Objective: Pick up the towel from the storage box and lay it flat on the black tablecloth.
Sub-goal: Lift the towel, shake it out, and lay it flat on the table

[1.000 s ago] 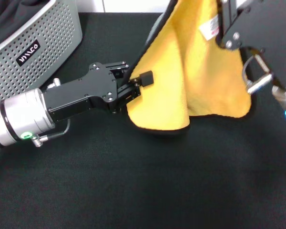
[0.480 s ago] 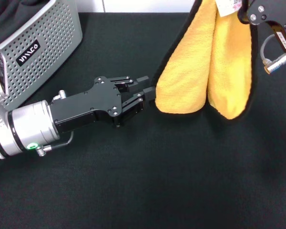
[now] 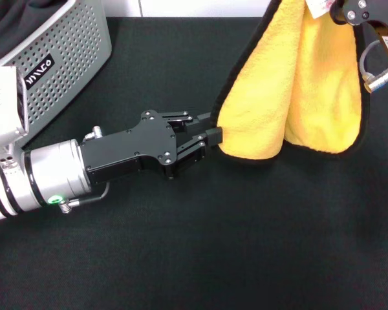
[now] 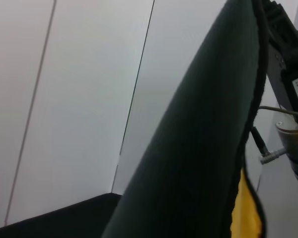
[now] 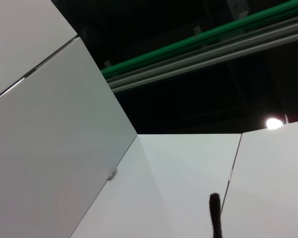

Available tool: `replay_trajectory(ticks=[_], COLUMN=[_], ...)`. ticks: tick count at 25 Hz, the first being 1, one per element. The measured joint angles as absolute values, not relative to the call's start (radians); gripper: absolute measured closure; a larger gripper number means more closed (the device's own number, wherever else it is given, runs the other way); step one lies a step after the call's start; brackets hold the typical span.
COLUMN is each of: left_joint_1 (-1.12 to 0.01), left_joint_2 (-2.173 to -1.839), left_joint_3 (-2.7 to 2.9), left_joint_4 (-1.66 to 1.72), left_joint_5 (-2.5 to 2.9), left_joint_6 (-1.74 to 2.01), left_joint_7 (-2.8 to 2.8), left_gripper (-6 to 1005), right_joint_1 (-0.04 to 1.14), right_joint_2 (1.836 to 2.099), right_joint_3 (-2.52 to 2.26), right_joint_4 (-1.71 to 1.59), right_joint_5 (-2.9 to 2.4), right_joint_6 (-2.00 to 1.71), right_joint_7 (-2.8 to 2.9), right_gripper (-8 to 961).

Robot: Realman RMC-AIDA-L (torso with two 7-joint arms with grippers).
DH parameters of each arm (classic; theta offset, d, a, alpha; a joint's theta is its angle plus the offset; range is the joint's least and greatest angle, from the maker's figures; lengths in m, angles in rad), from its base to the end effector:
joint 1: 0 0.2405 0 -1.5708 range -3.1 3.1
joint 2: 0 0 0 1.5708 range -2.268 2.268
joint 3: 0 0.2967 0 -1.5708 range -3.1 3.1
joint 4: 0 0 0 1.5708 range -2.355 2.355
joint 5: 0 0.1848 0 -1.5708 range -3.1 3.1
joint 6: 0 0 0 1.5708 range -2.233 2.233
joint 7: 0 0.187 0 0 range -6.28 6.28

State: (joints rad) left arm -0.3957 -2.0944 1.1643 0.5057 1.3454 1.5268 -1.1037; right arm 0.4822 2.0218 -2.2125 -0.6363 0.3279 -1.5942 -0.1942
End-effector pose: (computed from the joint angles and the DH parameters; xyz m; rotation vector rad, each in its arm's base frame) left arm -0.2286 0.3030 -0.0825 -2.6093 -0.4840 -1.1290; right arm 0.1200 0.3291 0.0027 -1.5716 -0.4808 1.3281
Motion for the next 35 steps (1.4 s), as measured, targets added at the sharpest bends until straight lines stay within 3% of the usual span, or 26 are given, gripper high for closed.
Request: replay_trajectory(ticks=[26, 32, 35], left_joint_1=[-0.427, -0.429, -0.430], left_joint_2=[-2.094, -2.093, -2.092], left_joint_3=[1.229, 1.229, 1.228], left_joint_4=[0.433, 0.431, 0.431], left_joint_5=[1.358, 1.357, 1.357], left_joint_6=[1.534, 1.535, 1.539], left_joint_7=[-1.093, -1.092, -1.093], left_gripper=[736, 928, 948], right_joint_1=[0.481, 0.468, 0.458], right_joint_2=[2.023, 2.023, 2.023], right_joint_3=[-2.209, -2.209, -2.209], right_joint_4=[-0.635, -0.632, -0.630], right_joint_5=[0.331, 0.329, 0.328], right_joint_6=[-1.615, -1.617, -1.617], right_joint_7=[-0.194, -0.193, -0.193], right_gripper=[916, 914, 913])
